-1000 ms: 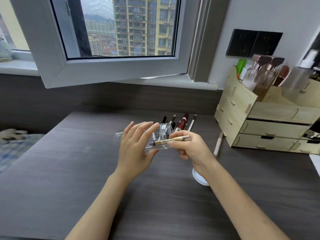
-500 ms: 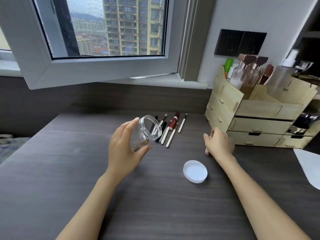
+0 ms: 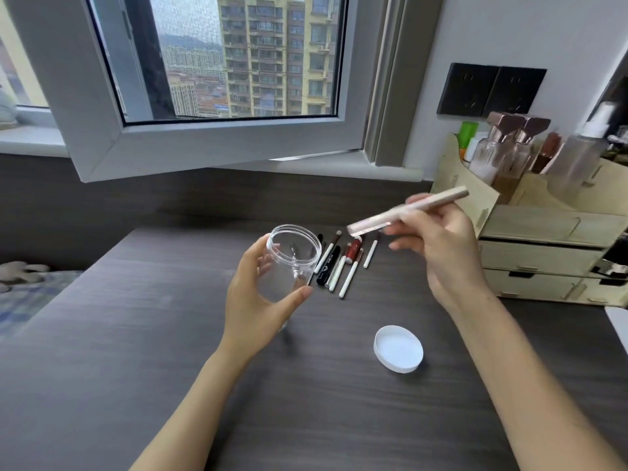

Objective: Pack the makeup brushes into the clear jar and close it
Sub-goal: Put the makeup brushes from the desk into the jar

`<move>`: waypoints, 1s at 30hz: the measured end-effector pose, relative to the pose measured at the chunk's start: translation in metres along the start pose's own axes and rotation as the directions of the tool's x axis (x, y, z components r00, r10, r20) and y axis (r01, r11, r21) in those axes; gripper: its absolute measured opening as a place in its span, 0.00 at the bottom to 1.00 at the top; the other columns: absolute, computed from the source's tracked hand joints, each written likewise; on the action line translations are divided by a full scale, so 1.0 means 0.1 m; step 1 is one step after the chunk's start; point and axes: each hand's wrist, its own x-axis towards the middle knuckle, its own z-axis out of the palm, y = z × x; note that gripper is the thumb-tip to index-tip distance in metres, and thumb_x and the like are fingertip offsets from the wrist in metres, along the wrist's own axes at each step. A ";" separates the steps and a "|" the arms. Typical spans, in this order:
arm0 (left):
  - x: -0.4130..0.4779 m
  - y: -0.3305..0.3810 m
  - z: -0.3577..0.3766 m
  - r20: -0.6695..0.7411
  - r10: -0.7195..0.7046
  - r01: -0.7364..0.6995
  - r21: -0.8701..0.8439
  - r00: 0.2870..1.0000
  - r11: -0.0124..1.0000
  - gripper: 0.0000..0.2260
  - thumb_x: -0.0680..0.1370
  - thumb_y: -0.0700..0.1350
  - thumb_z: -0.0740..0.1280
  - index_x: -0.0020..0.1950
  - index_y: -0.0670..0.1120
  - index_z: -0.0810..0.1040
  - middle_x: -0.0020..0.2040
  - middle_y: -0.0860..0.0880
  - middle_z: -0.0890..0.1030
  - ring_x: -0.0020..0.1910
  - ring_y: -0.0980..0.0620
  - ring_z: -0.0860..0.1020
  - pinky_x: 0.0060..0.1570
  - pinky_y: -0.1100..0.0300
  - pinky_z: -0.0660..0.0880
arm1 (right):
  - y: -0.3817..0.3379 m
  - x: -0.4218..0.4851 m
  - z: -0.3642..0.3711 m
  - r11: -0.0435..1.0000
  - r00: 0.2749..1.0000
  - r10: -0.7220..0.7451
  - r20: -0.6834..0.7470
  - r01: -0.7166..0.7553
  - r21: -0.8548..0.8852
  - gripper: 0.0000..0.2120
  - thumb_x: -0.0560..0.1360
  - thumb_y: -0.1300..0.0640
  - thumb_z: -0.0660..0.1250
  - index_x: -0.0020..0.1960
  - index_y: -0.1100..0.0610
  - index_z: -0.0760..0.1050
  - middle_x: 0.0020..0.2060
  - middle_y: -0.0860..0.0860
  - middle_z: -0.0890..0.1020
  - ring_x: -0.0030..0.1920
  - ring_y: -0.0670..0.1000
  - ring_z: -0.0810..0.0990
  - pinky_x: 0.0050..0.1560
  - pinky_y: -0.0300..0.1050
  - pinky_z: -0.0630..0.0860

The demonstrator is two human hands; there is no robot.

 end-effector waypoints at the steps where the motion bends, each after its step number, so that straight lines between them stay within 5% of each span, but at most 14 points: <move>1: -0.01 0.00 0.00 0.001 0.014 -0.014 0.017 1.000 1.000 0.37 0.64 0.45 0.81 0.68 0.52 0.68 0.62 0.57 0.76 0.61 0.57 0.75 0.63 0.64 0.71 | -0.10 -0.06 0.12 1.000 0.997 -0.031 0.075 0.031 0.003 0.04 0.72 0.64 0.66 0.42 0.56 0.74 0.32 0.51 0.81 0.31 0.47 0.83 0.27 0.38 0.78; 6: 0.00 0.02 -0.01 -0.001 0.133 -0.132 0.142 0.991 0.981 0.37 0.63 0.43 0.81 0.68 0.47 0.69 0.62 0.54 0.75 0.61 0.56 0.74 0.62 0.67 0.69 | -0.08 -0.33 0.55 0.935 0.950 -0.055 0.306 0.157 -0.319 0.03 0.74 0.61 0.68 0.42 0.57 0.78 0.31 0.45 0.78 0.32 0.42 0.75 0.35 0.39 0.73; 10: -0.01 0.02 -0.01 0.034 0.092 -0.096 0.121 0.995 0.988 0.35 0.65 0.46 0.80 0.69 0.49 0.69 0.64 0.55 0.76 0.63 0.58 0.74 0.63 0.66 0.70 | 0.18 -0.47 0.63 0.661 0.928 -0.066 0.368 0.317 -0.680 0.14 0.75 0.48 0.66 0.41 0.58 0.81 0.38 0.48 0.78 0.43 0.48 0.73 0.47 0.43 0.69; 12: -0.02 0.03 0.01 0.048 0.051 -0.053 0.051 0.998 0.997 0.35 0.65 0.48 0.80 0.68 0.50 0.69 0.64 0.55 0.77 0.63 0.58 0.75 0.64 0.65 0.70 | 0.22 -0.50 0.65 0.609 0.918 -0.114 0.379 0.366 -0.704 0.16 0.76 0.47 0.64 0.43 0.58 0.83 0.42 0.50 0.79 0.47 0.50 0.72 0.50 0.42 0.68; 18: -0.01 0.03 0.02 0.047 -0.023 0.028 -0.103 0.999 0.994 0.33 0.64 0.52 0.77 0.66 0.58 0.68 0.61 0.62 0.77 0.62 0.54 0.77 0.62 0.61 0.73 | 0.23 -0.41 0.73 0.669 0.903 -0.133 0.409 0.386 -0.635 0.12 0.76 0.48 0.64 0.44 0.53 0.83 0.41 0.49 0.80 0.47 0.49 0.73 0.49 0.41 0.68; 20: -0.02 0.00 0.02 0.052 -0.061 0.068 -0.135 0.997 0.989 0.34 0.63 0.52 0.77 0.66 0.55 0.68 0.60 0.60 0.77 0.62 0.55 0.76 0.62 0.61 0.73 | 0.26 -0.29 0.72 0.790 0.930 -0.121 0.348 0.302 -0.533 0.13 0.76 0.49 0.63 0.42 0.53 0.84 0.39 0.49 0.82 0.45 0.48 0.77 0.47 0.41 0.71; 23: -0.02 -0.03 0.03 0.059 -0.103 0.111 -0.158 0.993 0.981 0.34 0.63 0.51 0.78 0.65 0.56 0.68 0.61 0.57 0.76 0.62 0.55 0.76 0.62 0.60 0.73 | 0.46 0.13 0.59 0.895 0.998 -0.008 0.064 0.036 -0.444 0.13 0.76 0.54 0.63 0.36 0.52 0.81 0.33 0.46 0.82 0.35 0.42 0.80 0.41 0.42 0.75; 25: -0.01 -0.04 0.02 0.069 -0.117 0.127 -0.172 0.991 0.977 0.33 0.62 0.54 0.77 0.64 0.59 0.67 0.61 0.57 0.76 0.62 0.54 0.76 0.62 0.60 0.73 | 0.67 0.46 0.45 0.819 0.994 0.091 -0.066 -0.112 -0.563 0.11 0.75 0.57 0.63 0.38 0.57 0.81 0.35 0.52 0.84 0.40 0.51 0.82 0.44 0.48 0.77; 30: 0.00 -0.11 0.02 0.087 -0.124 0.136 -0.159 0.989 0.978 0.32 0.62 0.55 0.76 0.61 0.66 0.65 0.57 0.66 0.77 0.58 0.58 0.77 0.60 0.65 0.74 | 1.13 1.02 0.30 0.406 0.967 0.207 -0.151 -0.225 -0.886 0.13 0.77 0.54 0.63 0.56 0.61 0.77 0.56 0.59 0.81 0.57 0.61 0.79 0.51 0.47 0.74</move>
